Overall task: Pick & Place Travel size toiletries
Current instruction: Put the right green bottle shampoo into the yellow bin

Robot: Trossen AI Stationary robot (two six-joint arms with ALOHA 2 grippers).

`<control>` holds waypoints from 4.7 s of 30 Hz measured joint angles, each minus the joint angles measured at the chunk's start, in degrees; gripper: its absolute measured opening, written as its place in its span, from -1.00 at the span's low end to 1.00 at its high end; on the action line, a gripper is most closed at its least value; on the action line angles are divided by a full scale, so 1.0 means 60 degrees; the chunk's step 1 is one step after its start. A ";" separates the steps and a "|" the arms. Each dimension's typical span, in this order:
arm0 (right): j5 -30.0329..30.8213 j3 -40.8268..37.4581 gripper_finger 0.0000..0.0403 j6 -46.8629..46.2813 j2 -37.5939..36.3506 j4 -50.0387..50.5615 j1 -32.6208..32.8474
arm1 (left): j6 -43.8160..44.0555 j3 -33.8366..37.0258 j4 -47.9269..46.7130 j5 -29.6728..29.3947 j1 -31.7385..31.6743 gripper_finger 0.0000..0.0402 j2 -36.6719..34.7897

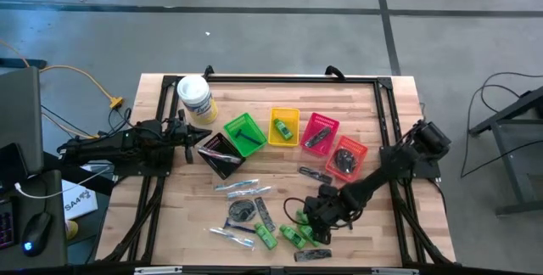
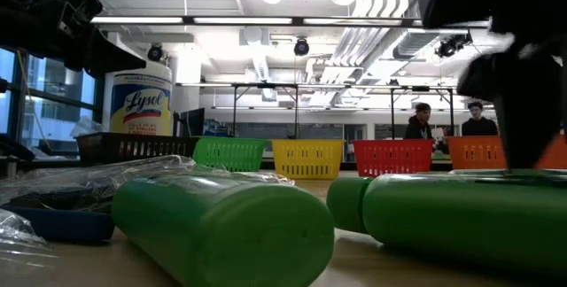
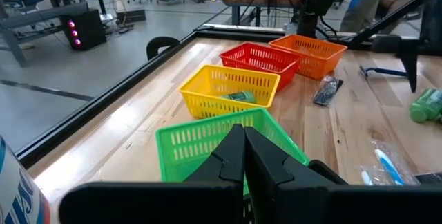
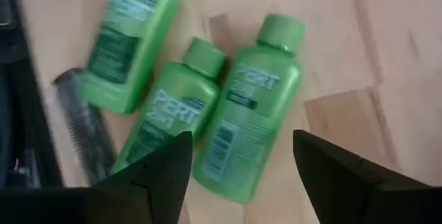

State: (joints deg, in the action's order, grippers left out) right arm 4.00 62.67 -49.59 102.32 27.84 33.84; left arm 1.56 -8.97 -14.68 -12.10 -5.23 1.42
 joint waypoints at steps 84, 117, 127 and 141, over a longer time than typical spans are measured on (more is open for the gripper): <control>0.0757 -1.0150 -0.36 0.5461 -1.4398 -0.6893 -0.4352 | -0.0033 0.0011 -0.0083 0.0007 0.0004 -1.00 -0.0001; 0.1391 -0.4726 -0.37 0.4165 -0.7118 -0.4471 -0.5367 | 0.0036 0.0008 0.0121 0.0004 0.0003 -1.00 -0.0002; -0.0837 -0.0701 -0.37 0.4082 -0.3283 -0.1803 -0.7314 | 0.0039 0.0007 -0.0334 0.0004 0.0002 -1.00 0.0001; -0.0880 0.0899 -0.37 0.3295 -0.0610 -0.0814 -0.8359 | 0.0040 0.0007 -0.0374 0.0004 0.0003 -1.00 0.0001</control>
State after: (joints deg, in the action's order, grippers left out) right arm -1.27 68.07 -29.82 98.66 22.96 -16.31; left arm 1.80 -8.93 -16.93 -12.08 -5.21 1.43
